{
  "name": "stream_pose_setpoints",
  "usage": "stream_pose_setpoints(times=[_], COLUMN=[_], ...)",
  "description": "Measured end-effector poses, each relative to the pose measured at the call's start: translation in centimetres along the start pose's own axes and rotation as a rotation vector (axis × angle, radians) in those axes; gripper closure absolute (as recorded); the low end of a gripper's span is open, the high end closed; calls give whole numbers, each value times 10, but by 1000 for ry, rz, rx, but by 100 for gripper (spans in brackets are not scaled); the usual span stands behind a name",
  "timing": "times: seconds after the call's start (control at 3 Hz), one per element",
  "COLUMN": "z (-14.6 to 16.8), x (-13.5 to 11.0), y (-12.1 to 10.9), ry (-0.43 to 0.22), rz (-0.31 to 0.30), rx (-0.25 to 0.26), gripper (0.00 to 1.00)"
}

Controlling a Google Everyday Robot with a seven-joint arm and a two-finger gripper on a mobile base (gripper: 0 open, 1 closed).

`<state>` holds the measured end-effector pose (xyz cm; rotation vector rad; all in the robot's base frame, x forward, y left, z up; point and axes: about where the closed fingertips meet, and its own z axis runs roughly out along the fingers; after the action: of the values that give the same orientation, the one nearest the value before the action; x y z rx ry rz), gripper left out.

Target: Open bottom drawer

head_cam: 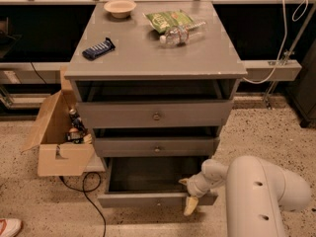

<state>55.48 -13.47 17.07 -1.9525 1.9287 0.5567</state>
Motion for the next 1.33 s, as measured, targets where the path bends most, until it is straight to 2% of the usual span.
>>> stream_pose_setpoints(times=[0.33, 1.0, 1.33], z=[1, -2, -5], x=[4, 14, 14], y=[21, 60, 68], ry=[3, -1, -2], rz=[11, 58, 67], rx=[-17, -36, -38], gripper=[4, 50, 72])
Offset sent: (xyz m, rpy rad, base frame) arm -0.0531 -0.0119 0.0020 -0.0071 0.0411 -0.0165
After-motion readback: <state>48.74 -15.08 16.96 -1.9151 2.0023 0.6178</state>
